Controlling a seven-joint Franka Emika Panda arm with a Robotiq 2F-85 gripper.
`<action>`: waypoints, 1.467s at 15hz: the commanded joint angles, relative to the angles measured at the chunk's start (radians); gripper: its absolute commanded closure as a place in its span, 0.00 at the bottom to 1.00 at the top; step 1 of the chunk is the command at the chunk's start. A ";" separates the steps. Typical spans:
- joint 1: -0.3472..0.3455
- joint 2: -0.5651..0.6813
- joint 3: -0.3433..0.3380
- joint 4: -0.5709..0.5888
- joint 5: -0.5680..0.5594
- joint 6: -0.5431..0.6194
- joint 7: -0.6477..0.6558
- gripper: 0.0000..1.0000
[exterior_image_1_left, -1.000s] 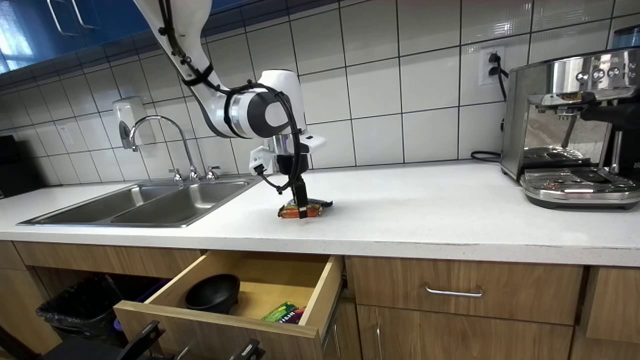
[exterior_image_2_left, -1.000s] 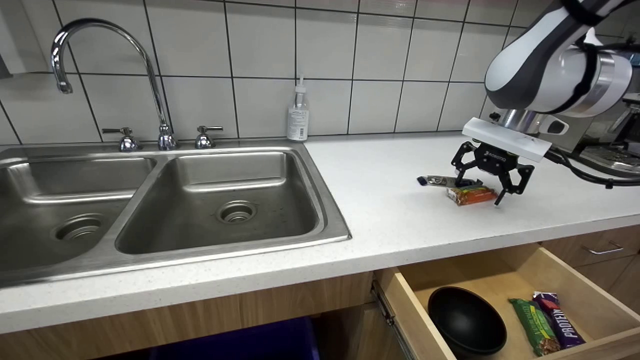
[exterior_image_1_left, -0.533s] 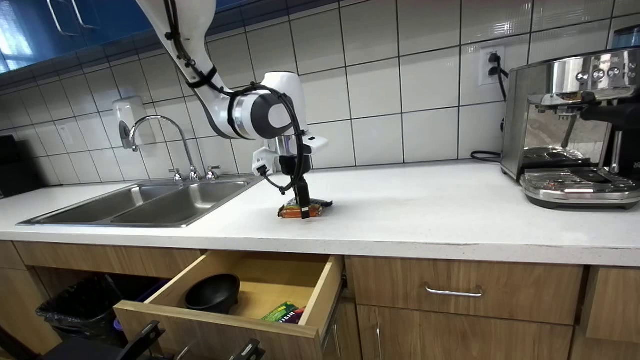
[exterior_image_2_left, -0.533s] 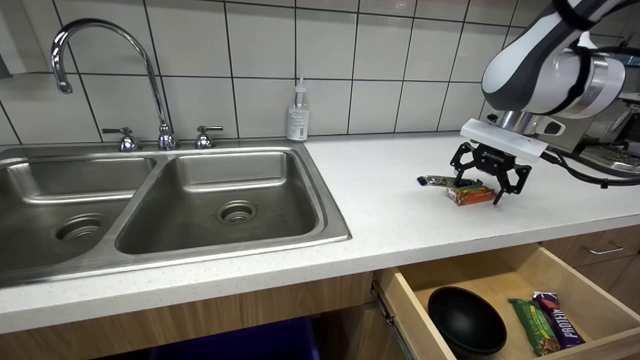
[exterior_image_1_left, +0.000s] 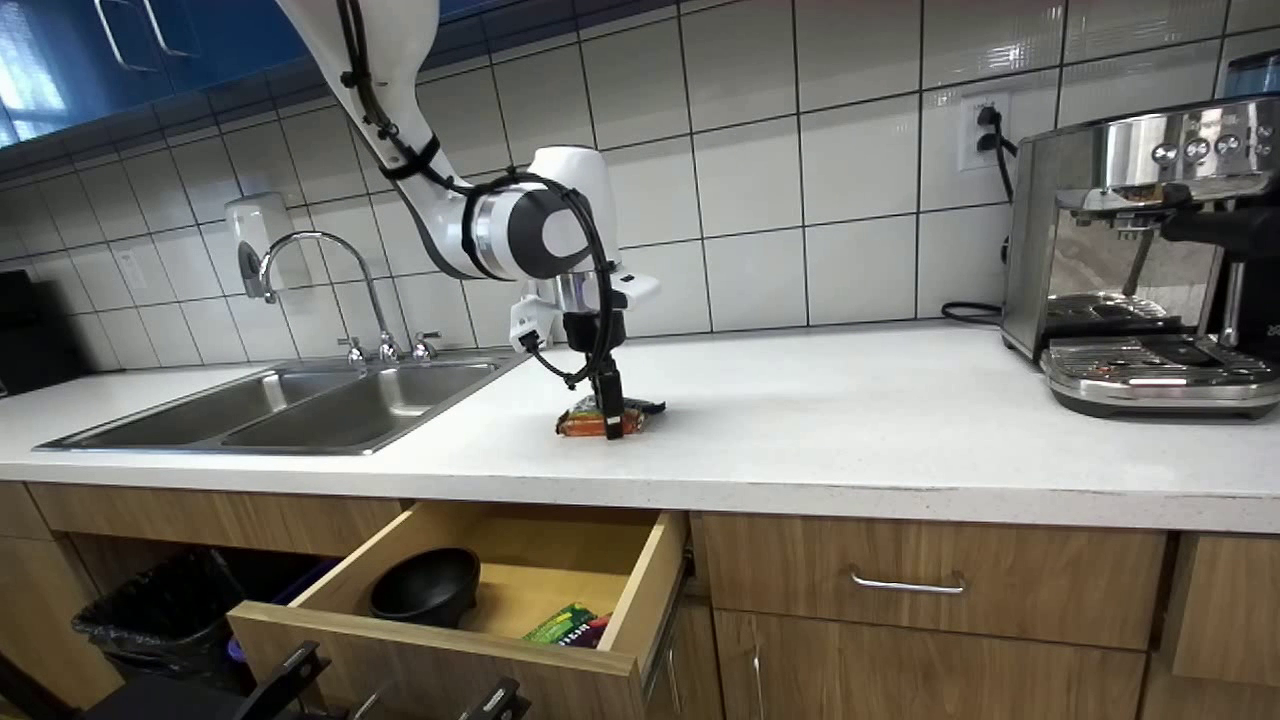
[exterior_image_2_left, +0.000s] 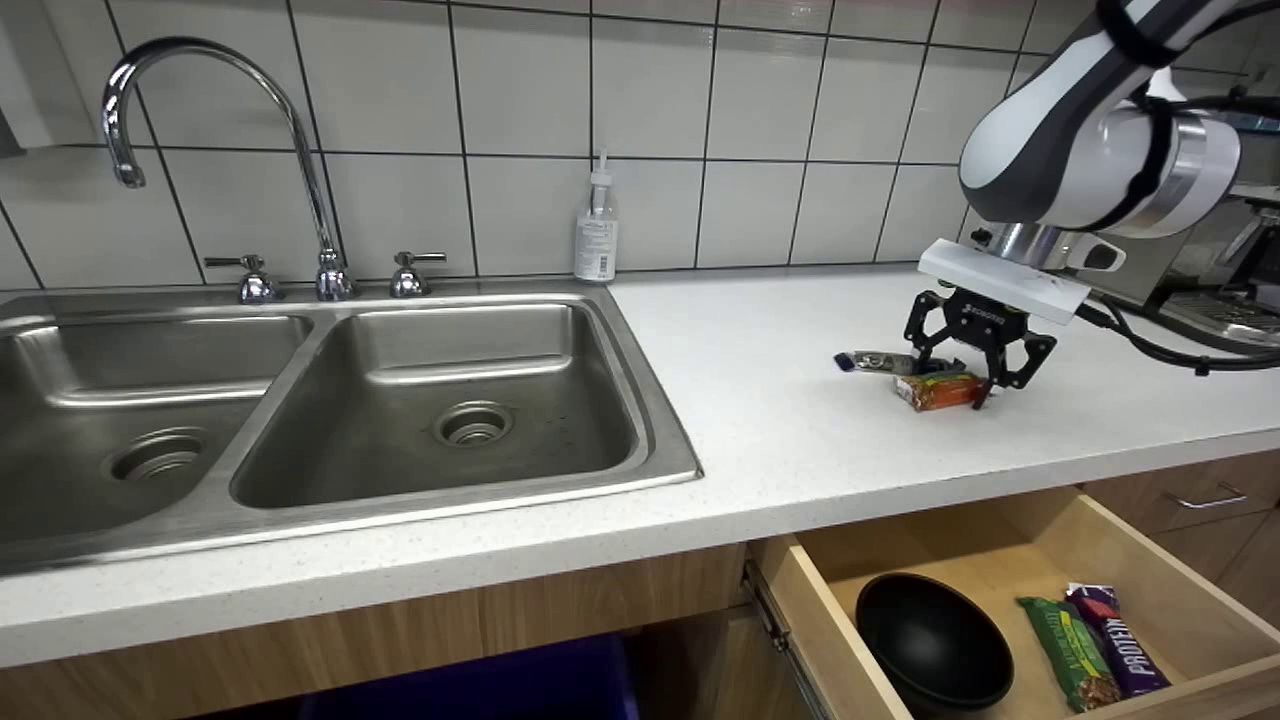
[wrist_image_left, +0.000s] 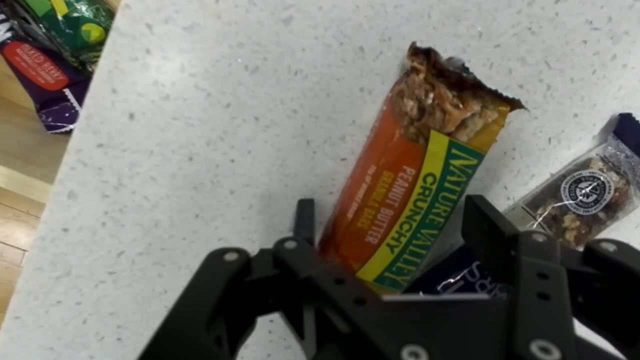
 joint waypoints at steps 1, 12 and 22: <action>-0.010 0.004 0.003 0.029 0.006 -0.040 -0.002 0.54; -0.018 -0.088 0.023 -0.069 0.024 0.007 -0.047 0.82; -0.025 -0.264 0.036 -0.287 0.051 0.058 -0.130 0.82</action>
